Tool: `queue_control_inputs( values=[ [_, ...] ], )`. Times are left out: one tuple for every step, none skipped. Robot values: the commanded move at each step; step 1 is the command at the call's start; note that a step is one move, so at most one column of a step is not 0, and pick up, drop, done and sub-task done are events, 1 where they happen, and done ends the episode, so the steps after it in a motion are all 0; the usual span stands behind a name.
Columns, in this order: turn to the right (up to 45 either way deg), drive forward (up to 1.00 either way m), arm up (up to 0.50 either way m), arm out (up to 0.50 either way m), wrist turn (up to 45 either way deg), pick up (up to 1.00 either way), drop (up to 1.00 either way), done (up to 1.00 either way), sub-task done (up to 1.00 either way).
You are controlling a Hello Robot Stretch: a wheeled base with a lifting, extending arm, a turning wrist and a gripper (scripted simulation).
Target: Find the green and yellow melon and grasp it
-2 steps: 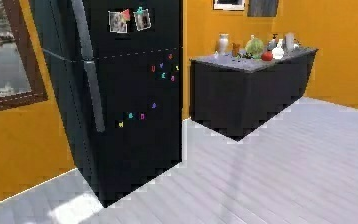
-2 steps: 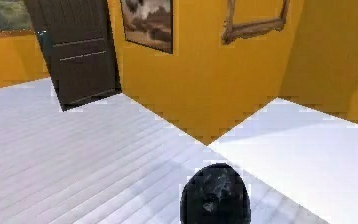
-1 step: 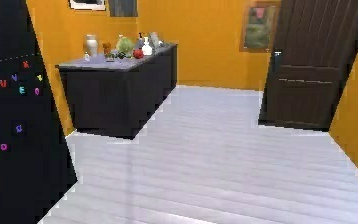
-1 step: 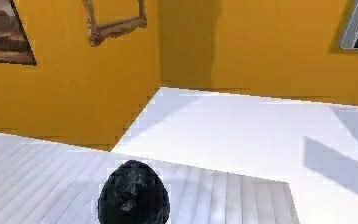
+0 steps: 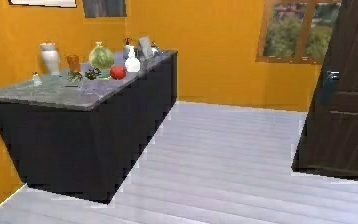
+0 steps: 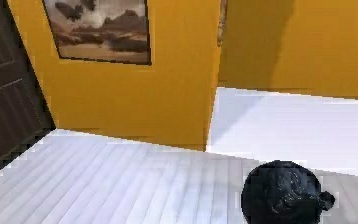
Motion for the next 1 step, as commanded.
queue_control_inputs(
  values=[
    [0.0,1.00,0.00,0.00,0.0,0.00,0.00,0.00,0.00]
  ],
)
